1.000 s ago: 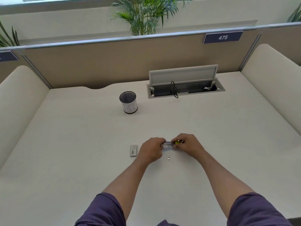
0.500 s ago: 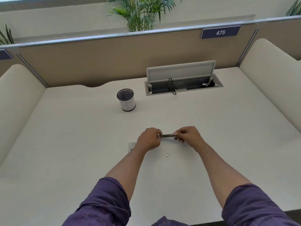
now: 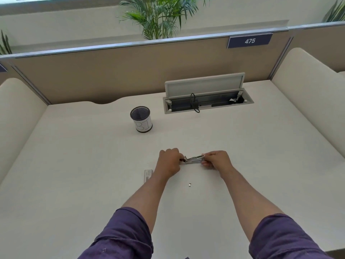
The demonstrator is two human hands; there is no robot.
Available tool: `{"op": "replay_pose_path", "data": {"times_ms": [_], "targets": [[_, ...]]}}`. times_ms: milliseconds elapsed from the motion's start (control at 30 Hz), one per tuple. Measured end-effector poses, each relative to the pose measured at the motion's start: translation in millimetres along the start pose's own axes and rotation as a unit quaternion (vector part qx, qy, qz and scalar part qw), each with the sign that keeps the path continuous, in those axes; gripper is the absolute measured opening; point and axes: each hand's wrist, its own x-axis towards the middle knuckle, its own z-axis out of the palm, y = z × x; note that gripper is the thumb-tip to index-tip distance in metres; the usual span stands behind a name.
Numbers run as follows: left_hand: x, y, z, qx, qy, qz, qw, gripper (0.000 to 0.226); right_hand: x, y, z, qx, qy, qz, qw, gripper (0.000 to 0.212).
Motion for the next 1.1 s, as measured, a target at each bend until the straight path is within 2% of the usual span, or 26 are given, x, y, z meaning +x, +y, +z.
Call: {"op": "replay_pose_path", "data": {"times_ms": [67, 267, 400, 467, 533, 567, 633, 733, 800, 1100], "targets": [[2, -2, 4, 0.008, 0.018, -0.013, 1.0, 0.033, 2, 0, -1, -0.02, 0.018, -0.008, 1.0, 0.01], [4, -4, 13, -0.02, 0.039, -0.026, 0.999, 0.023, 3, -2, 1, -0.2, 0.076, -0.081, 0.973, 0.009], [0, -8, 15, -0.046, 0.042, -0.019, 0.998, 0.025, 3, -1, -1, -0.219, 0.066, -0.088, 0.969, 0.01], [-5, -7, 17, -0.054, 0.083, -0.017, 0.995, 0.026, 0, 2, 0, -0.227, 0.079, -0.118, 0.964, 0.01], [-15, -4, 19, -0.068, 0.144, -0.015, 0.987, 0.025, -7, 6, -1, -0.226, 0.101, -0.186, 0.951, 0.01], [-19, -3, 21, -0.074, 0.163, -0.005, 0.984, 0.022, -12, 9, -2, -0.228, 0.094, -0.229, 0.942, 0.01], [-28, -1, 27, -0.082, 0.165, 0.019, 0.983, 0.01, -19, 17, -4, -0.259, 0.028, -0.303, 0.917, 0.011], [-37, 3, 34, -0.099, 0.101, -0.005, 0.99, 0.014, -26, 25, -2, -0.333, -0.102, -0.307, 0.886, 0.007], [-38, 4, 37, -0.107, 0.08, -0.022, 0.991, 0.02, -29, 28, 2, -0.374, -0.147, -0.297, 0.866, 0.007], [-29, 14, 39, -0.134, 0.057, -0.059, 0.988, 0.02, -41, 31, 17, -0.409, -0.19, -0.263, 0.852, 0.021]]}}
